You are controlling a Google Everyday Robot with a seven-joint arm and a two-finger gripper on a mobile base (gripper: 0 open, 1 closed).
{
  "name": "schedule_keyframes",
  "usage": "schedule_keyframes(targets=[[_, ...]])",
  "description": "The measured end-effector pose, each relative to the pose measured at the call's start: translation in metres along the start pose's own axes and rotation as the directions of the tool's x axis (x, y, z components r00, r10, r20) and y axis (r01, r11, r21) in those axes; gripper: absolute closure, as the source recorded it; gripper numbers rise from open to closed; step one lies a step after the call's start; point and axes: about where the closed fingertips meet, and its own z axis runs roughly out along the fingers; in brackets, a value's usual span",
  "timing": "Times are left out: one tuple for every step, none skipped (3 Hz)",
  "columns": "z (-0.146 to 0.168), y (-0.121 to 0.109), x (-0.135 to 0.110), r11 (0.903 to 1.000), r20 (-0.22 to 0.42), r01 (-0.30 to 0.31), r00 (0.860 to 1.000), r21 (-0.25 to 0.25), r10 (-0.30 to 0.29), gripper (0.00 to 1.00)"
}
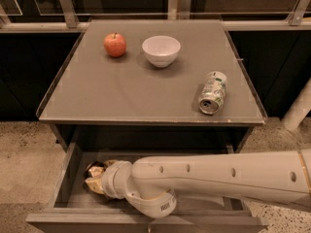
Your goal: Pick orange can from top drawer and place on counter
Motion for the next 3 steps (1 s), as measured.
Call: schedule_keyframes(targets=[[0.0,0.0,0.0,1.0,0.0,0.0,1.0,0.0,0.0,1.0],[-0.001,0.0,0.0,1.0,0.0,0.0,1.0,0.0,0.0,1.0],[-0.025,0.002,0.004,0.9998,0.009,-0.01,1.0,0.018,0.01,1.0]])
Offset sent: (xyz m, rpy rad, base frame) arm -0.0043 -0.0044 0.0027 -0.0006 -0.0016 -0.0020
